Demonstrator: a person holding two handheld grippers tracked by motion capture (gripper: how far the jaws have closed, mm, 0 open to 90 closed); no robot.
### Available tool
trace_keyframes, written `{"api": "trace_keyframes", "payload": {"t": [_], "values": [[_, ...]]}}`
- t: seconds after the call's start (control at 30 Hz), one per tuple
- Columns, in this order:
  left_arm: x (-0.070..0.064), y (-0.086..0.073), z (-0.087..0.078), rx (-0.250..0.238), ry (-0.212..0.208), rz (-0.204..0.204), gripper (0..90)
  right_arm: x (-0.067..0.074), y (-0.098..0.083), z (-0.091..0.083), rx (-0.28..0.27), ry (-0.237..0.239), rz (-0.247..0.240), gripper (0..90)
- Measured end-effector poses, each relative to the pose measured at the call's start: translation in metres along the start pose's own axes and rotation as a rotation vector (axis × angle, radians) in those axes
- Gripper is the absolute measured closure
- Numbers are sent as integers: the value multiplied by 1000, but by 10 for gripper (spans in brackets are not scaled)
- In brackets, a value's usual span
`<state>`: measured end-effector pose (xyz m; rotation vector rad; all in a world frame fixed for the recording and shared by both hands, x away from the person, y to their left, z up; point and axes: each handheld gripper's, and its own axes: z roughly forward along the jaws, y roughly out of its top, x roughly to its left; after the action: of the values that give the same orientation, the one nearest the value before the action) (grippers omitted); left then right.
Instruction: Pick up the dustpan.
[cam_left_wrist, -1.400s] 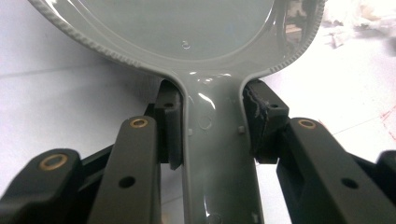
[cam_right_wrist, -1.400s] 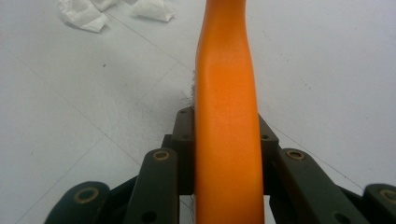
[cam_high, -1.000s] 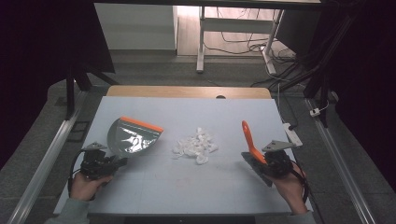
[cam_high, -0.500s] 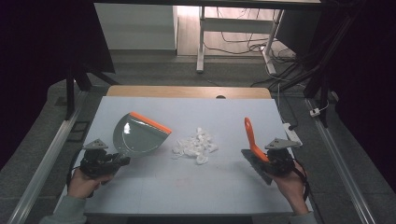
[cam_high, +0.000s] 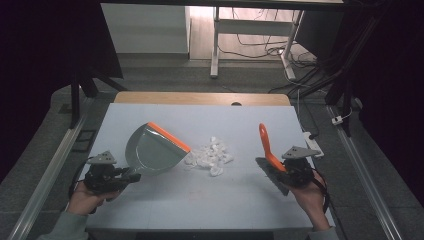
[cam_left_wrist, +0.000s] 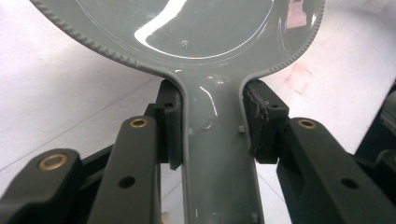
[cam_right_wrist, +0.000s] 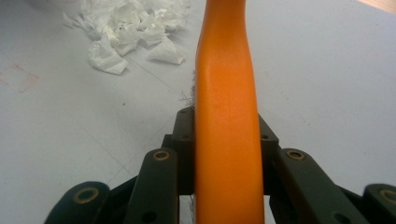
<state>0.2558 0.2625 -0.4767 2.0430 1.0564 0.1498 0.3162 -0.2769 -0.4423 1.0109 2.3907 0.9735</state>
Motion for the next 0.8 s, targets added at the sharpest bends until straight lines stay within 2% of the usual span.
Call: {"api": "trace_keyframes", "payload": {"t": [0.23,0.37,0.8], "values": [[-5,-2,-3,31,-19,47,612,2,3,4,1,6,-2,705],[-6,-4,-5,43,-28,59,612,4,6,5,-8,12,-3,705],[-6,-13,3,162,-70,126,612,7,8,12,2,16,-12,705]]}}
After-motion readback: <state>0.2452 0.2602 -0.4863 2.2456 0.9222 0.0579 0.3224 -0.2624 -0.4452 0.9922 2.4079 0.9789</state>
